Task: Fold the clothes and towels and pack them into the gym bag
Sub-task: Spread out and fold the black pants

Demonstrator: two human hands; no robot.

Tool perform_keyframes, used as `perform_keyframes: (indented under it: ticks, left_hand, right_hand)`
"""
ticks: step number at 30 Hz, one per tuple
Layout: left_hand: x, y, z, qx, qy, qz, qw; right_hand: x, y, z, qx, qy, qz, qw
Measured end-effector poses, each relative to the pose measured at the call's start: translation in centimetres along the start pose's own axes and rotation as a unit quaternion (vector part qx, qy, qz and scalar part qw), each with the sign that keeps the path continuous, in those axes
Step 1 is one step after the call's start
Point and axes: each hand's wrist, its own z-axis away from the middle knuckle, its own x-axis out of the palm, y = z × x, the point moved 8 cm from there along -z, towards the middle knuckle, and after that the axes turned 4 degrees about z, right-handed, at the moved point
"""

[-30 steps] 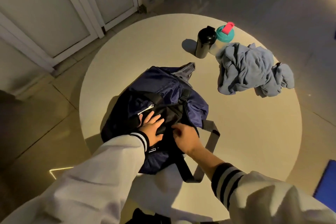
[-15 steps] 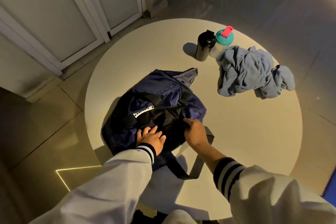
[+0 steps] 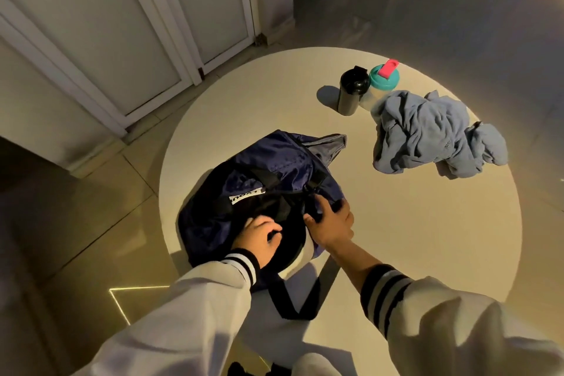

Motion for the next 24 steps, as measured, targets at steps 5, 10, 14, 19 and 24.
perform_keyframes:
  ticks: [5, 10, 14, 19, 24]
  left_hand:
    - [-4.7, -0.6, -1.2, -0.047, 0.174, -0.168, 0.969]
    - [-4.8, -4.7, -2.7, -0.174, 0.042, -0.162, 0.970]
    - [-4.0, -5.0, -2.9, -0.127, 0.028, -0.114, 0.985]
    - [-6.5, -2.7, -2.7, -0.067, 0.109, 0.026, 0.991]
    - [-11.1, 0.3, -3.0, -0.052, 0.125, 0.132, 0.982]
  right_hand:
    - [2.0, -0.6, -0.3, -0.047, -0.016, -0.075, 0.996]
    - [3.4, -1.4, 0.6, -0.065, -0.039, -0.064, 0.995]
    - [4.6, -2.4, 1.0, -0.062, -0.081, -0.052, 0.993]
    - [4.7, -3.5, 1.8, -0.066, -0.050, 0.000, 0.997]
    - [-1.1, -7.3, 3.2, -0.130, 0.094, -0.215, 0.963]
